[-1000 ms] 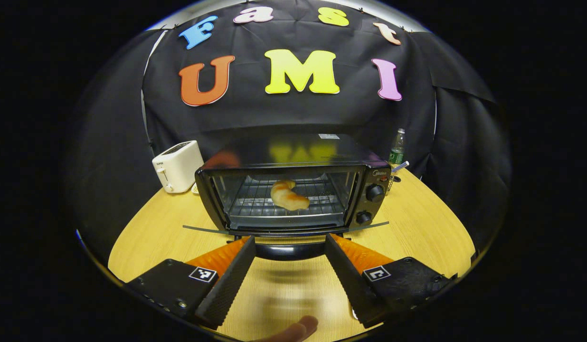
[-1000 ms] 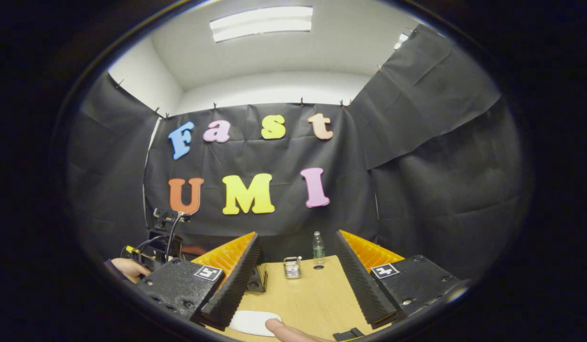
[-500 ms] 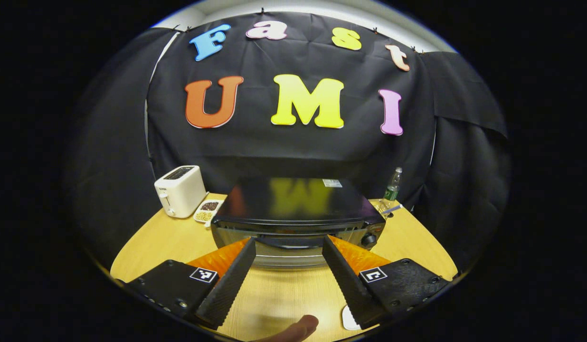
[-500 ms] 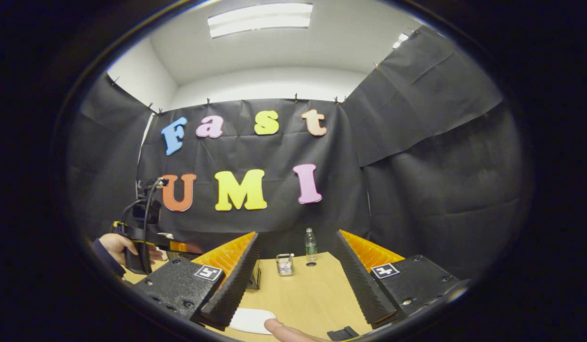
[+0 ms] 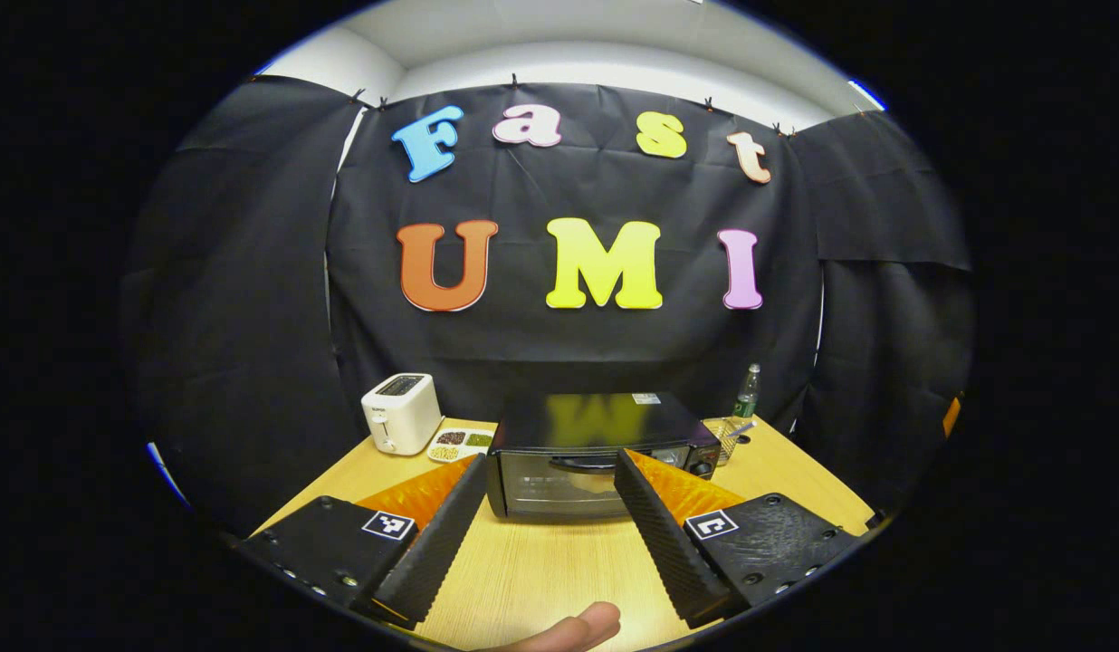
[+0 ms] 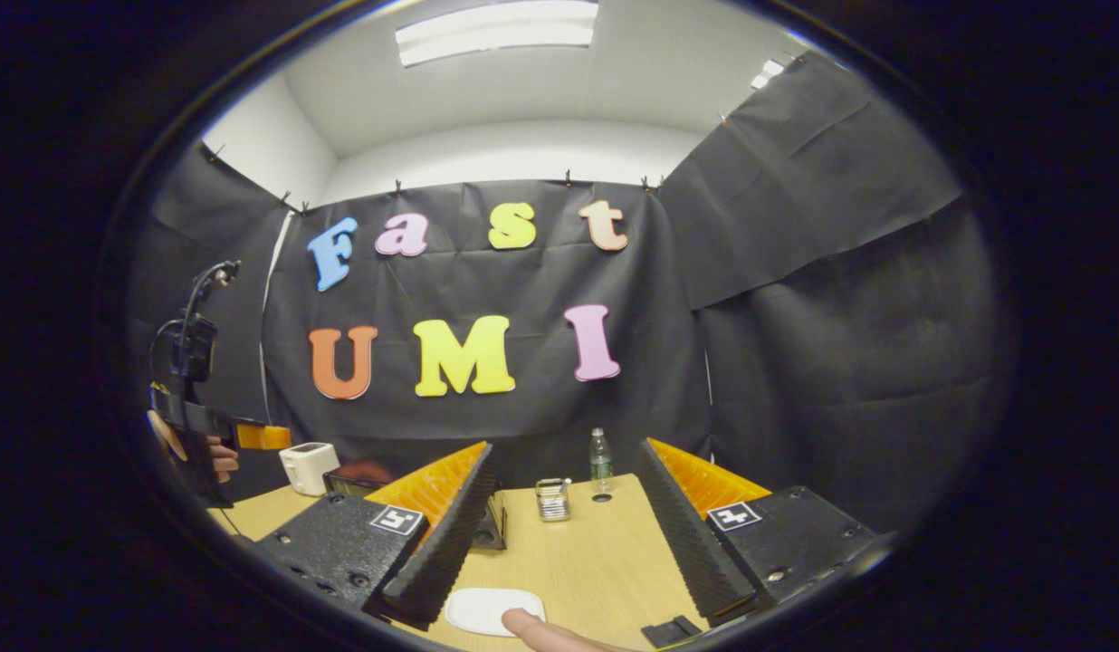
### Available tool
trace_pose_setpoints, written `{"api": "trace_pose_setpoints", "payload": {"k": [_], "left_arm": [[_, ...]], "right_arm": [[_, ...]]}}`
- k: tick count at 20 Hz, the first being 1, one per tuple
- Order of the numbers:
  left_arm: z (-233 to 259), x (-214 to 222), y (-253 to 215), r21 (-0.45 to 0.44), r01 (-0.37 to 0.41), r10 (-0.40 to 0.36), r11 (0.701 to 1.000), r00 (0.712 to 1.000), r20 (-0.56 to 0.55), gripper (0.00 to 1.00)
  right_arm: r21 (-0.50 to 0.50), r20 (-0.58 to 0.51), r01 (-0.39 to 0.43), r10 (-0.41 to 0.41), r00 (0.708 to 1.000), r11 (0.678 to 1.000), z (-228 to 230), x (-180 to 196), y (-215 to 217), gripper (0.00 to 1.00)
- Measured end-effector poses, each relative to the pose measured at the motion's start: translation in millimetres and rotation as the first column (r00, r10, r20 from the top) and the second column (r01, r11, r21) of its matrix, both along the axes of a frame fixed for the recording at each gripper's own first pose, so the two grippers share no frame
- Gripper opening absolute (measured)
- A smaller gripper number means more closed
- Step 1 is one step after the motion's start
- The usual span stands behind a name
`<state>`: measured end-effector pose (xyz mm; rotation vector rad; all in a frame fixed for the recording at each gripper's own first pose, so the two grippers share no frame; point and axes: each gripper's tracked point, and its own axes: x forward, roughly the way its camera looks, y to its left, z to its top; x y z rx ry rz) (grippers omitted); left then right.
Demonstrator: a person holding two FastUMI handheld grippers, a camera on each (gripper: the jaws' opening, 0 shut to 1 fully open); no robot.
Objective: Open the electric oven with the left hand, put the food in, and close the electric oven.
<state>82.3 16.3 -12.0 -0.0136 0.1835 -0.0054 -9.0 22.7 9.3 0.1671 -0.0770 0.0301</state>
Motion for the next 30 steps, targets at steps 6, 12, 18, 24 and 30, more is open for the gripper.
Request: {"api": "trace_pose_setpoints", "payload": {"k": [6,12,18,24,30], "left_arm": [[31,-63,8,0.045,-0.032,0.026,0.998,0.991,0.13,0.93],[11,-117,-11,0.041,-0.025,0.018,0.999,0.987,0.16,0.93],[11,-140,-22,0.025,-0.002,-0.002,1.0,0.983,0.186,0.95],[-1,-146,-27,0.018,0.031,-0.034,0.999,0.986,0.163,0.95],[-4,-150,-18,0.036,0.004,-0.009,0.999,0.989,0.149,0.95]], "right_arm": [[-0.003,-0.049,-0.122,0.122,0.991,0.992,2,-2,38,0.95],[-0.086,-0.069,-0.148,0.142,0.987,0.985,7,-18,44,0.95],[-0.096,-0.065,-0.165,0.16,0.985,0.982,2,-27,48,0.95],[-0.106,-0.085,-0.153,0.145,0.986,0.982,-7,-26,48,0.94],[-0.128,-0.084,-0.155,0.145,0.986,0.98,-8,-29,51,0.95]]}}
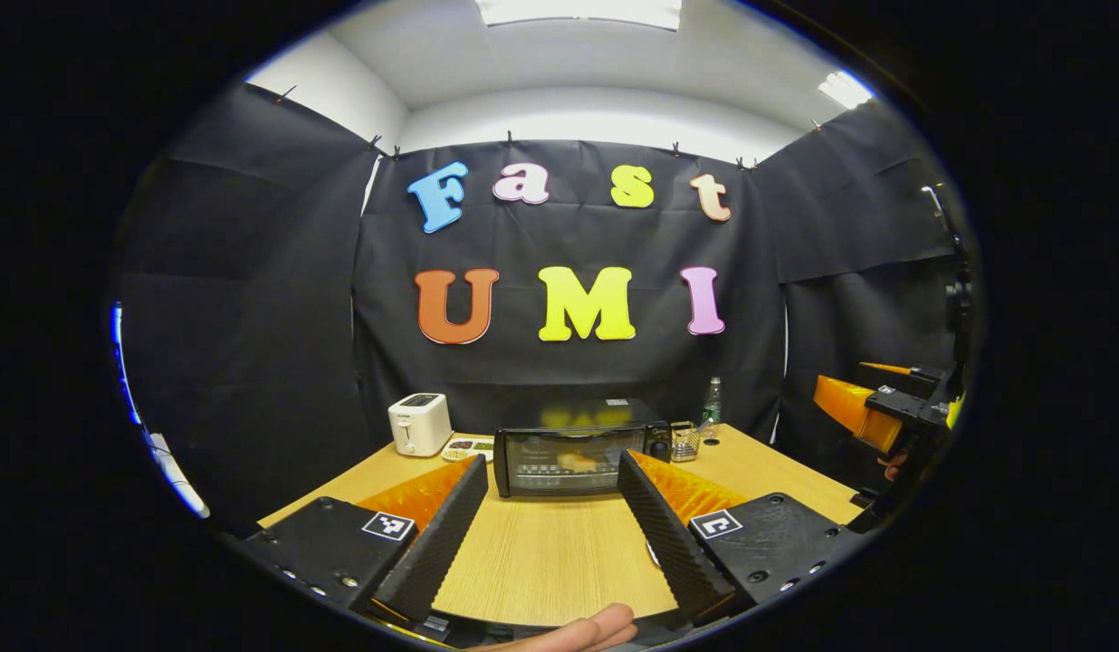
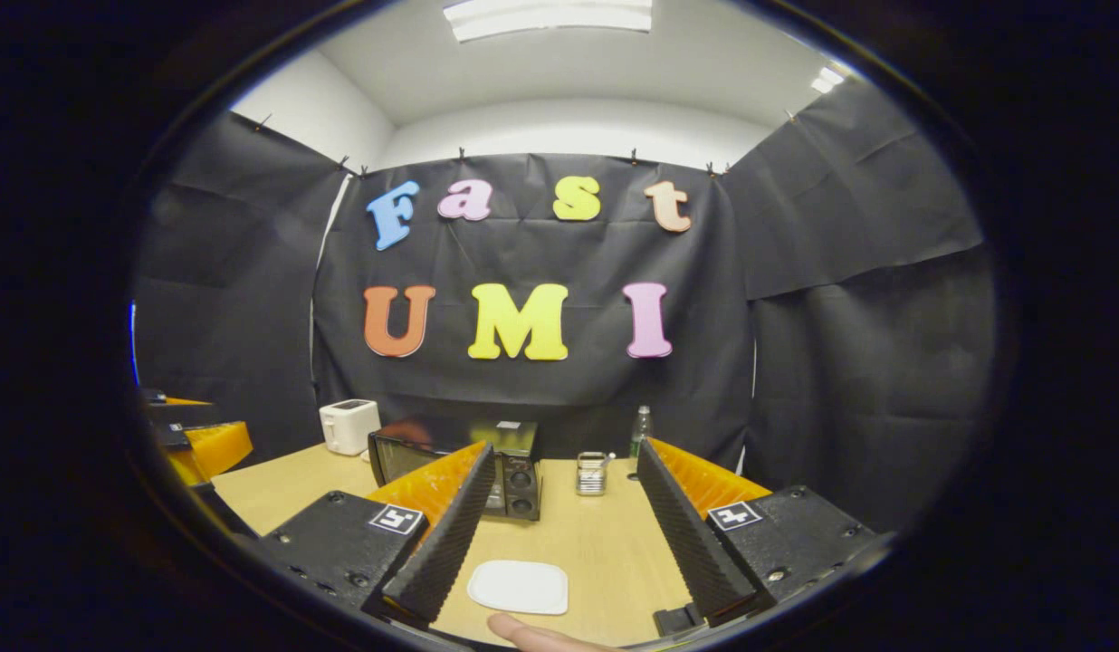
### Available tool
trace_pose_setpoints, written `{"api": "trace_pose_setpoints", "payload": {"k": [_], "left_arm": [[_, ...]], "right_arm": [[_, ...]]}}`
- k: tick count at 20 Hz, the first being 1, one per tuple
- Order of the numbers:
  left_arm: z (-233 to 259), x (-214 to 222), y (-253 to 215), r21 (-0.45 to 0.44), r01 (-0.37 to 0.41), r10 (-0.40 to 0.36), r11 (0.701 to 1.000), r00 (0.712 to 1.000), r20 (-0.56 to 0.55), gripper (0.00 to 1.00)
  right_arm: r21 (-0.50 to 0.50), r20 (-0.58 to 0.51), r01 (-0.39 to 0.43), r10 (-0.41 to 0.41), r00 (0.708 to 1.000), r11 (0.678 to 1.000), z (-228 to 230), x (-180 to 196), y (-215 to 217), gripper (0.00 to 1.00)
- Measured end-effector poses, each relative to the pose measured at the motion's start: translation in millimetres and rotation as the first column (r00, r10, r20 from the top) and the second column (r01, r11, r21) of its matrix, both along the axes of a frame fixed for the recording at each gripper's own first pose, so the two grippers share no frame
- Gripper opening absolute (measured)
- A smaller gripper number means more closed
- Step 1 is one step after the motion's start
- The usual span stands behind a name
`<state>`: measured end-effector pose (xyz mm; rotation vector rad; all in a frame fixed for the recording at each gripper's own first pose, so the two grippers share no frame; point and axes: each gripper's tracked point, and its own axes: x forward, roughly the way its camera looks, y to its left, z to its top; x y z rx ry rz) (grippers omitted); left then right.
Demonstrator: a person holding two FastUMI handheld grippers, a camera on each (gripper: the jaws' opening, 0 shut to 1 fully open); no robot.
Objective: Open the electric oven with the left hand, put the food in, and close the electric oven.
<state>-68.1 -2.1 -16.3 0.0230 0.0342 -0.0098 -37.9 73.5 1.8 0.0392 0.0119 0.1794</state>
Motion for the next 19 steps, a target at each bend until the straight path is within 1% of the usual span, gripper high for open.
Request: {"api": "trace_pose_setpoints", "payload": {"k": [9,13,19], "left_arm": [[8,-7,-7,-0.018,0.02,-0.019,1.0,0.999,0.03,0.95],[3,-6,-4,-0.033,0.014,-0.014,0.999,1.0,0.017,0.95],[2,-5,-14,-0.034,0.03,-0.03,0.999,0.999,0.016,0.94]], "right_arm": [[-0.034,0.021,0.007,-0.006,1.0,0.999,9,-7,0,0.95],[-0.025,0.024,0.007,-0.007,1.0,1.0,6,-11,-2,0.95],[-0.013,0.006,0.025,-0.025,1.0,1.0,-2,-6,-10,0.94]]}}
